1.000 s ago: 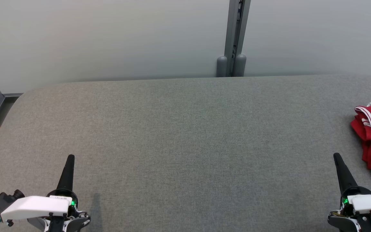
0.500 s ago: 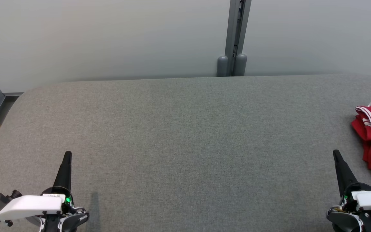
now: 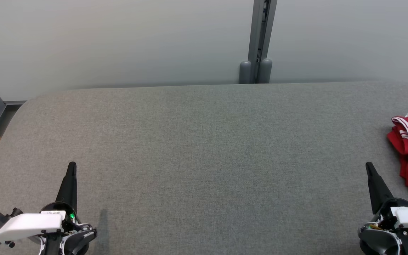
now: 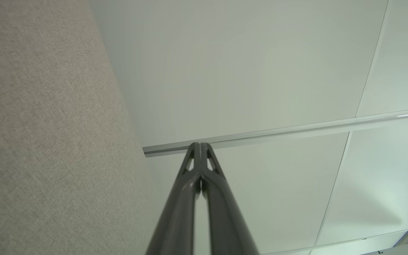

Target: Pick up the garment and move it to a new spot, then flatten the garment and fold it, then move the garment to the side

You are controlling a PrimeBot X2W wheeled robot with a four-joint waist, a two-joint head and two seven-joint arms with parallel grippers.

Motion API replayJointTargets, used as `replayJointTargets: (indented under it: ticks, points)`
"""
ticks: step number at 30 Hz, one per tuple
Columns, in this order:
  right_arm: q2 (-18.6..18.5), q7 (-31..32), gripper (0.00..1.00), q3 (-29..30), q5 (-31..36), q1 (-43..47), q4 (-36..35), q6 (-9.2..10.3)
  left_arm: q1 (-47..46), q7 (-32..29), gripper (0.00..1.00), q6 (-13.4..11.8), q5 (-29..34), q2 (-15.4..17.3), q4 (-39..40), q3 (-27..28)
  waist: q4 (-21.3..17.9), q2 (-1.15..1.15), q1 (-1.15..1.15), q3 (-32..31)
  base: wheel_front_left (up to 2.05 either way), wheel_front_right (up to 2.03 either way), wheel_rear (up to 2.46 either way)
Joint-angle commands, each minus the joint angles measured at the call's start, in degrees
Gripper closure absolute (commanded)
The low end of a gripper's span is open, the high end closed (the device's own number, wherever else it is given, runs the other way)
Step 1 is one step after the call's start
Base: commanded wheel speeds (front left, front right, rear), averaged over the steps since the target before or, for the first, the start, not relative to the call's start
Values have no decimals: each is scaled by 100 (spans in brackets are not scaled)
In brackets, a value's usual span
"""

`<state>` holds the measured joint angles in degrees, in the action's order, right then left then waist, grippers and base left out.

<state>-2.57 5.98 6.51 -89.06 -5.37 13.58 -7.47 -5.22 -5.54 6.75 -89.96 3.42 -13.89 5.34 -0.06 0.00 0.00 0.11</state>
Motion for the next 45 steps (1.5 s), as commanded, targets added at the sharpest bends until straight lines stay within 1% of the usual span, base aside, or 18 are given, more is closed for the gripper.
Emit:
replayJointTargets:
  ticks: [1, 8, 45]
  points:
    - [-53, 37, 100, 4, -103, -87, 10, -4, -122, -29, 100, 52, -95, 12, -3, 49, 1, 0, 0, 1, 0, 0, 0]
    - [-56, 65, 100, 3, -374, -123, 63, -4, -147, -92, 100, 100, -292, -32, -24, 114, 6, 0, 0, 7, 0, 0, 0]
    - [-55, 63, 100, 2, -342, -106, 60, -4, -140, -103, 100, 99, -257, -42, -22, 128, 6, 0, 0, 7, 0, 0, 0]
